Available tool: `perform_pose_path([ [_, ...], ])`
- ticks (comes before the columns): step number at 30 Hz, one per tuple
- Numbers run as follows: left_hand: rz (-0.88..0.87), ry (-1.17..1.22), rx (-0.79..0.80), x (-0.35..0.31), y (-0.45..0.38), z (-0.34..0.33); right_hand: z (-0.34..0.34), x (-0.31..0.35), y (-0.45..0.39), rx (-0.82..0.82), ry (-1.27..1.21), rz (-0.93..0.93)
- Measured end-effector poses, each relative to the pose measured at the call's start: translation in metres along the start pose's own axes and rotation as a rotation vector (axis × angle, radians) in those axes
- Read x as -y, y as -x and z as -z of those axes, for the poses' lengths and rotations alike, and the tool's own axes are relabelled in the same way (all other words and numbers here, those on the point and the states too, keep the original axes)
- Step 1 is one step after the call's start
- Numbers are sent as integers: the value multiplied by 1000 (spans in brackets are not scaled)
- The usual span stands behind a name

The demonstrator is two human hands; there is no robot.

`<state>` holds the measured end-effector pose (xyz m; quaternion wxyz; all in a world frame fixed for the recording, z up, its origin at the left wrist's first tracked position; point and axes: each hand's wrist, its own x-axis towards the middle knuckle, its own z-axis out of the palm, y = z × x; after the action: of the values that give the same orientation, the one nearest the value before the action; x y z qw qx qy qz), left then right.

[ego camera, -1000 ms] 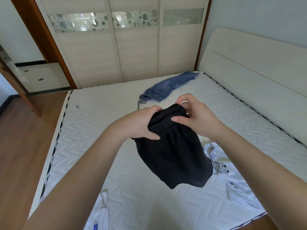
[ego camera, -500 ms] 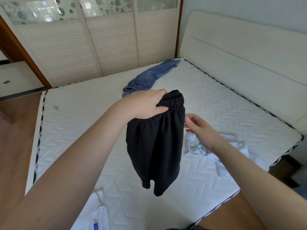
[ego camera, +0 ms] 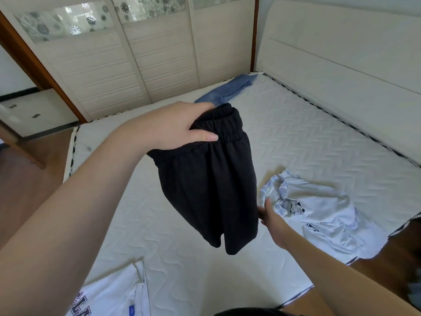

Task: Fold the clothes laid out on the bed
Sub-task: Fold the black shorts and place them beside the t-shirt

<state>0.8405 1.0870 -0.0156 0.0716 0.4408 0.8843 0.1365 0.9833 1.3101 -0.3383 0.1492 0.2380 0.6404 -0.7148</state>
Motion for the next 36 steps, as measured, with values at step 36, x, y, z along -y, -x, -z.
perform_pose_path([
  [36, 645, 324, -351, 83, 157, -76, 59, 70, -62, 287, 46, 216],
])
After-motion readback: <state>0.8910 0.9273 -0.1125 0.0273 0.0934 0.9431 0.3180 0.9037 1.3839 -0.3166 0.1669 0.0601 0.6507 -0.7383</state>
